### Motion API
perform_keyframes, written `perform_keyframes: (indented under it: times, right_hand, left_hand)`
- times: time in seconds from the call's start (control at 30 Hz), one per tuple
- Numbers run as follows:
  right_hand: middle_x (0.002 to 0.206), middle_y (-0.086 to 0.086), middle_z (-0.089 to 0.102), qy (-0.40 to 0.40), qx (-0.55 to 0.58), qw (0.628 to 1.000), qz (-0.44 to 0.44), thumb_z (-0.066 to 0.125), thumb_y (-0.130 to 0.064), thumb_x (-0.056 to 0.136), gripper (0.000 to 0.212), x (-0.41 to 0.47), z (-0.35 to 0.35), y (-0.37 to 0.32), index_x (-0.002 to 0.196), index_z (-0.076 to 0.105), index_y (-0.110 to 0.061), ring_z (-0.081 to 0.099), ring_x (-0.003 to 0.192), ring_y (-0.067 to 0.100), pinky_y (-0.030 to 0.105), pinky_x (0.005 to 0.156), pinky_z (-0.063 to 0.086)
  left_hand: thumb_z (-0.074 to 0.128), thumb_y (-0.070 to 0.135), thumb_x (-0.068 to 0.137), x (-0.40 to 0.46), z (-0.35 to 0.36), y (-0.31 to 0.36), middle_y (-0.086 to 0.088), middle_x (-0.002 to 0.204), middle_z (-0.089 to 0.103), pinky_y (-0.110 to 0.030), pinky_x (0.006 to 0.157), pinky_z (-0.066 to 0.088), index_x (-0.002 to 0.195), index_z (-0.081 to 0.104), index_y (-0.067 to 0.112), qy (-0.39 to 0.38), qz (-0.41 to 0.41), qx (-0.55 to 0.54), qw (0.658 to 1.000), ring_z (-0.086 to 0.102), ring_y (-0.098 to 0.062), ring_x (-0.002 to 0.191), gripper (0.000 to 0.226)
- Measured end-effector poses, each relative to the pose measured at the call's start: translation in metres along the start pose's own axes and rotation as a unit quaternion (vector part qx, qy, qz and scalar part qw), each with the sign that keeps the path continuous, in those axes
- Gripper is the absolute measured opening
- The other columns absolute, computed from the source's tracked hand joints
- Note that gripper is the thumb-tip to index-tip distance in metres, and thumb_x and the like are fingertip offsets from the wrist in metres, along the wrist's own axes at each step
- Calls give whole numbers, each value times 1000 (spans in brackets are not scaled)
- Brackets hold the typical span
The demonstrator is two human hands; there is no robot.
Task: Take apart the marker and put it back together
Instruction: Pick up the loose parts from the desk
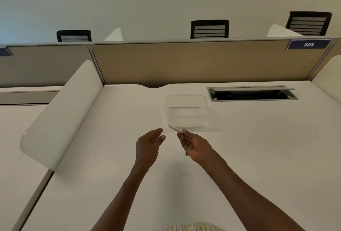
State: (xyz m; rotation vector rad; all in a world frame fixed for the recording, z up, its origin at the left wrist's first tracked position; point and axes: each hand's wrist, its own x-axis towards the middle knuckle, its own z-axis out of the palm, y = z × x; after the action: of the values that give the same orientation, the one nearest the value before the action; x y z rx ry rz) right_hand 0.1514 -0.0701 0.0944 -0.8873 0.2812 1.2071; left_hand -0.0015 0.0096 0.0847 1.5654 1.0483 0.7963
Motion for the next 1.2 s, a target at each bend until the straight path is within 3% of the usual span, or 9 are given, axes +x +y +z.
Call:
perform_keyframes:
  times: [0.07, 0.23, 0.3, 0.4, 0.7, 0.9, 1.03, 1.1, 1.2]
  right_hand:
    - [83, 22, 69, 12, -4, 1000, -5, 68, 5, 86, 8, 0, -5, -1, 91, 63, 8, 69, 76, 26, 23, 52, 58]
    - [76, 21, 71, 22, -5, 1000, -17, 68, 5, 85, 9, 1, -13, -1, 91, 63, 8, 71, 72, 26, 22, 52, 57]
    - [78, 21, 71, 24, -11, 999, -19, 69, 5, 84, 11, 1, -13, -1, 92, 63, 8, 71, 75, 26, 22, 52, 57]
    - [83, 21, 70, 33, -22, 999, -24, 70, 3, 84, 15, 1, -13, -1, 95, 63, 9, 70, 75, 25, 22, 51, 56]
    - [78, 21, 69, 57, -54, 996, -37, 67, 3, 86, 8, 5, -17, 1, 91, 62, 8, 69, 75, 25, 21, 52, 57]
    - [88, 24, 67, 75, -58, 995, -44, 67, 4, 87, 11, 12, -26, 8, 95, 61, 8, 69, 77, 27, 22, 51, 57]
    - [80, 21, 67, 92, -112, 986, -79, 66, 3, 88, 6, 19, -27, 11, 87, 61, 6, 69, 71, 27, 25, 55, 58]
    - [77, 20, 68, 108, -149, 976, -118, 68, 2, 87, 9, 23, -27, 12, 89, 58, 1, 69, 67, 27, 30, 64, 57]
    - [81, 22, 69, 147, -167, 957, -185, 70, 3, 85, 34, 29, -24, 14, 108, 48, -9, 68, 61, 28, 32, 66, 60]
  left_hand:
    - [68, 23, 92, 1, -2, -16, 1, 128, 67, -26, 102, 46, 126, 65, 17, 8, 13, 76, 997, 61, -8, 119, 36]
    - [50, 35, 100, -1, -9, -62, -5, 161, 27, -34, 121, 16, 152, 29, 12, -36, 21, 215, 976, 18, -17, 150, 61]
    - [45, 41, 101, -1, -13, -81, -6, 165, 7, -38, 123, 3, 155, 14, 9, -59, 33, 288, 955, -1, -17, 152, 70]
    - [42, 50, 99, -1, -20, -103, -7, 165, -7, -43, 122, -2, 155, 3, 7, -74, 36, 359, 930, -12, -20, 151, 81]
    - [24, 67, 94, -5, -22, -125, -9, 165, -8, -40, 124, -2, 155, 1, 5, -61, 33, 460, 885, -12, -20, 152, 89]
    - [21, 69, 94, -7, -19, -130, -9, 165, -7, -39, 124, -1, 155, 2, 6, -59, 37, 474, 878, -11, -20, 152, 90]
    - [19, 70, 93, -6, -20, -132, -9, 165, -7, -40, 124, -1, 155, 2, 6, -59, 37, 478, 876, -11, -19, 152, 91]
    - [18, 70, 93, -6, -19, -132, -10, 165, -6, -39, 124, -1, 155, 3, 6, -58, 40, 486, 871, -10, -20, 152, 91]
    - [17, 70, 93, -7, -18, -134, -10, 165, -4, -40, 124, 0, 155, 5, 6, -55, 41, 488, 870, -9, -20, 152, 91]
